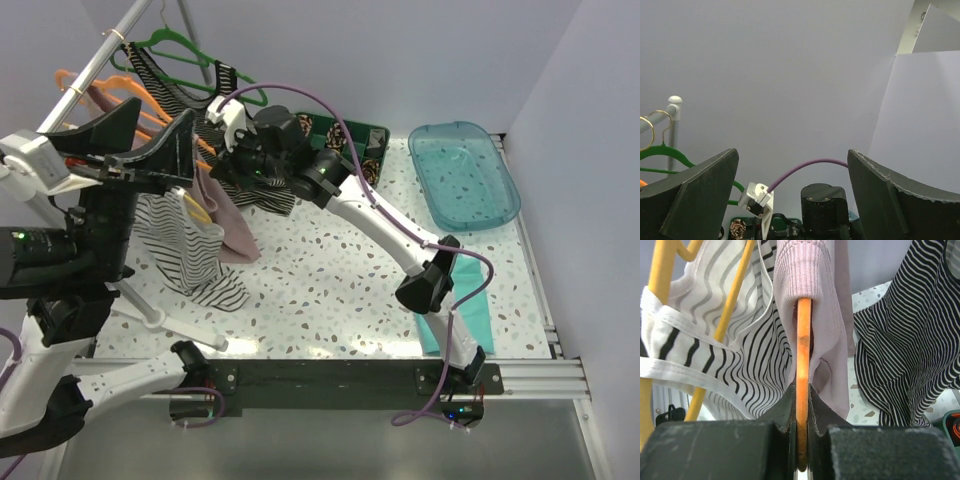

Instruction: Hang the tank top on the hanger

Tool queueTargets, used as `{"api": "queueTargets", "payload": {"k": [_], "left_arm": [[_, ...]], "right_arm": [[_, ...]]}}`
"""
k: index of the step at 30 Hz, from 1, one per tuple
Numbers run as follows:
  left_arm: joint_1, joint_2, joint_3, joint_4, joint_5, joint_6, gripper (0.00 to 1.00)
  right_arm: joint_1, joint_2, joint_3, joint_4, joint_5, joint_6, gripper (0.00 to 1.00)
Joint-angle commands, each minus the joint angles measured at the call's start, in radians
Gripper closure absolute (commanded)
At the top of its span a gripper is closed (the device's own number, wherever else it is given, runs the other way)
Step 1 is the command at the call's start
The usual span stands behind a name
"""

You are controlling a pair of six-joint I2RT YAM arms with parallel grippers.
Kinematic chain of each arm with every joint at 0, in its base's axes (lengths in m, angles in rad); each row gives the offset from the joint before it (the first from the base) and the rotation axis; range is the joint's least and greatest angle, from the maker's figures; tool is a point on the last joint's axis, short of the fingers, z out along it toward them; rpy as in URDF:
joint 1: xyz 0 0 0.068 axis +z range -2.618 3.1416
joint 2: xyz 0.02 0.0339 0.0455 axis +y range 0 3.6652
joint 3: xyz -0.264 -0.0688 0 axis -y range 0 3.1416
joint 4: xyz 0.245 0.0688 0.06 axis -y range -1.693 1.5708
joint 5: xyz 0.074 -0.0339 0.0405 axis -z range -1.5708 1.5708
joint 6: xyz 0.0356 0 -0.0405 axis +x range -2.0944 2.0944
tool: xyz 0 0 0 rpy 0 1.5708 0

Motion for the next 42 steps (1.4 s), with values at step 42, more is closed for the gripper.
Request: {"api": "queueTargets", "payload": {"k": [42], "left_arm": [[0.002,0.010,-0.045,0.063,0.011,-0.018,0.04]], "right_arm": [[0.009,-0.014,-0.056,0.227,-0.013,0.029,1.00]]}}
